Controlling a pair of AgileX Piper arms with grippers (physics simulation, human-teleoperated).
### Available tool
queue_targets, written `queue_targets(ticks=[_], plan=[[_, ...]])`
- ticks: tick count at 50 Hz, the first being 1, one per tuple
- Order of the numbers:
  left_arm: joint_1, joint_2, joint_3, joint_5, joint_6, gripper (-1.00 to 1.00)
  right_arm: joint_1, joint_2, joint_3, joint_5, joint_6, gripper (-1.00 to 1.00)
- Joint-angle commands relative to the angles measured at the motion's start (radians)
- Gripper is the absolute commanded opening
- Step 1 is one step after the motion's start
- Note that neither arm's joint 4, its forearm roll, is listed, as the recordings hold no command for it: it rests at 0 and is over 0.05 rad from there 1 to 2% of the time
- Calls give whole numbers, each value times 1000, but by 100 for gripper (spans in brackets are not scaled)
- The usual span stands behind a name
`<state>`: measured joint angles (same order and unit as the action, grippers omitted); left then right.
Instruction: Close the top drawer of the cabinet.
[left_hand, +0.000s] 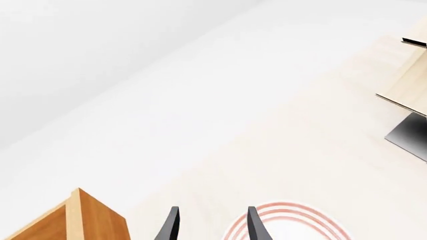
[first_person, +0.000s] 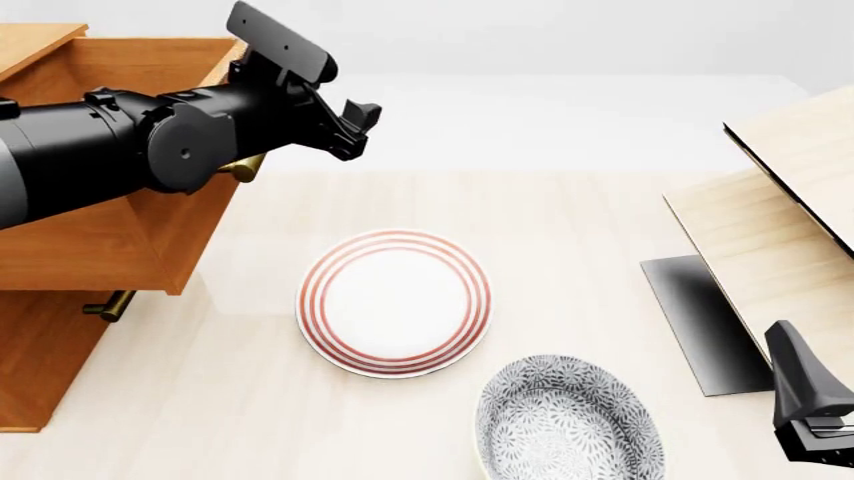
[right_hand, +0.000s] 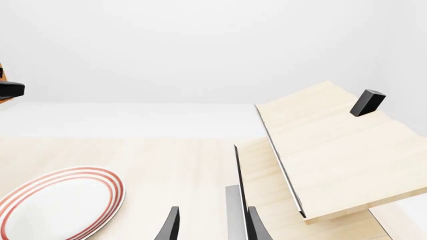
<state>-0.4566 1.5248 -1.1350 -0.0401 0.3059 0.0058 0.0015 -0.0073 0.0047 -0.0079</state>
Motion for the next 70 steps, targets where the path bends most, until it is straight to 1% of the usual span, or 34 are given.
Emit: queue_targets(ticks=[1, 9, 19, 31, 44, 46, 50, 54, 66, 70], plan=[[27, 25, 21, 6, -24, 100, 0, 0, 0, 0, 0, 100], [44, 44, 36, 7, -19, 100, 0, 0, 0, 0, 0, 100], [93, 52, 64, -7, -8, 100, 0, 0, -1, 0, 0, 100], [172, 30, 89, -13, -8, 100, 0, 0, -1, 0, 0, 100], [214, 13, 117, -20, -6, 100, 0, 0, -1, 0, 0, 100], [229, 20, 126, -28, 2, 100, 0, 0, -1, 0, 0, 100], [234, 15, 131, -34, 12, 100, 0, 0, -1, 0, 0, 100], [250, 11, 123, -27, 25, 100, 0, 0, -1, 0, 0, 100], [288, 2, 131, -22, 39, 100, 0, 0, -1, 0, 0, 100], [318, -5, 133, -19, 48, 100, 0, 0, -1, 0, 0, 100]])
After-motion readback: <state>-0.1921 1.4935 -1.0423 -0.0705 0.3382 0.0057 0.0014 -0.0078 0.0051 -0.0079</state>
